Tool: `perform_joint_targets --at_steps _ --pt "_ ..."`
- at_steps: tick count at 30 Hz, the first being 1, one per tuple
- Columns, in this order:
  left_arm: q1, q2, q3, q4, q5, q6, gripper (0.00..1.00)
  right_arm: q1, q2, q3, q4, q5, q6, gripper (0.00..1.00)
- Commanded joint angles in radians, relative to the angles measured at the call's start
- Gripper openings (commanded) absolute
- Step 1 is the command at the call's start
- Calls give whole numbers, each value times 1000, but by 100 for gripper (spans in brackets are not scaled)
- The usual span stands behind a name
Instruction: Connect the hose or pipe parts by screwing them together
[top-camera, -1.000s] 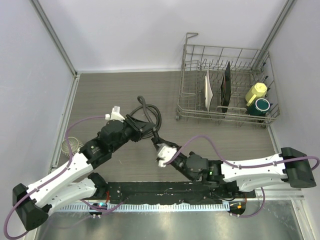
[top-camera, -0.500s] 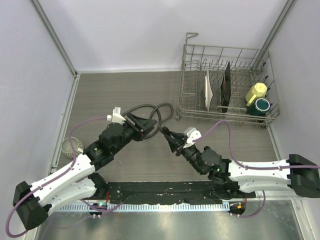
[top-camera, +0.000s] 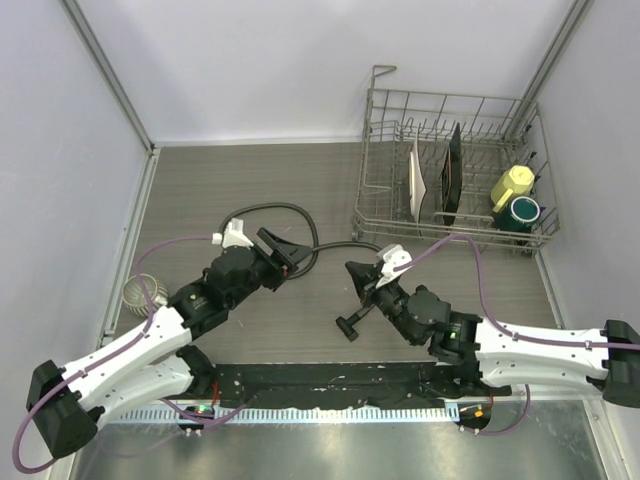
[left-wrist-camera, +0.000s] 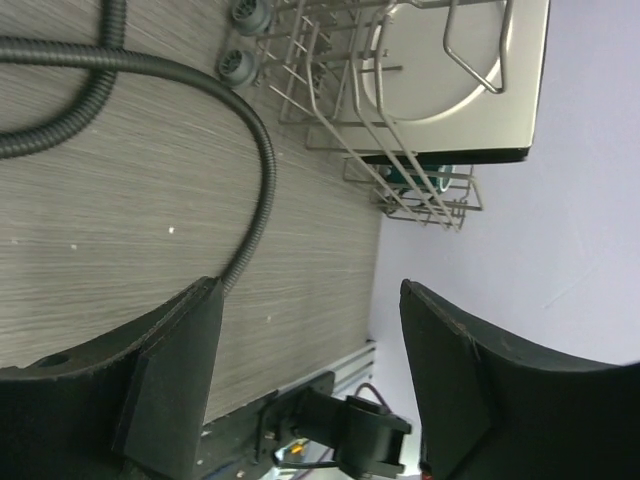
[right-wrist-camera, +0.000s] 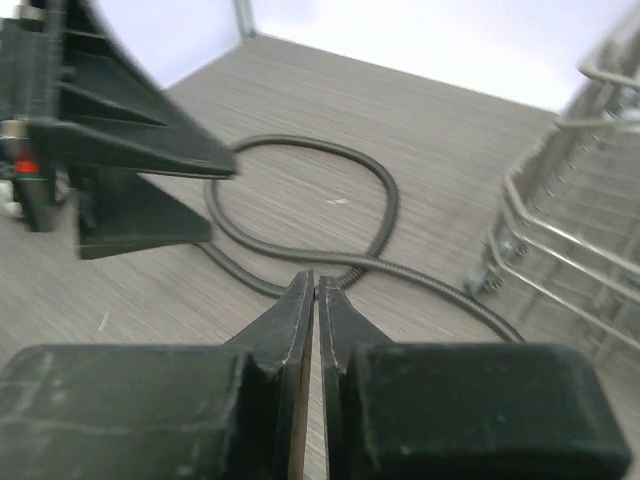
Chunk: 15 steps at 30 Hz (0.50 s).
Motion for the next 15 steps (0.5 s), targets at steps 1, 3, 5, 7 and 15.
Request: perform_joint_targets --at_steps 1,3,5,7,15 --pt "-2 -47 17 -81 -82 99 74 -3 -71 99 -288 229 320 15" --pt "0 -46 40 -122 -92 141 74 -3 -101 128 -489 286 516 18" --pt "-2 -41 66 -184 -104 229 79 -5 -114 172 -700 283 630 21" --pt "-2 -40 85 -248 -102 294 91 -5 -134 212 -820 265 772 37" --pt "-2 -179 125 -262 47 571 100 -3 -188 364 -1259 214 1038 92"
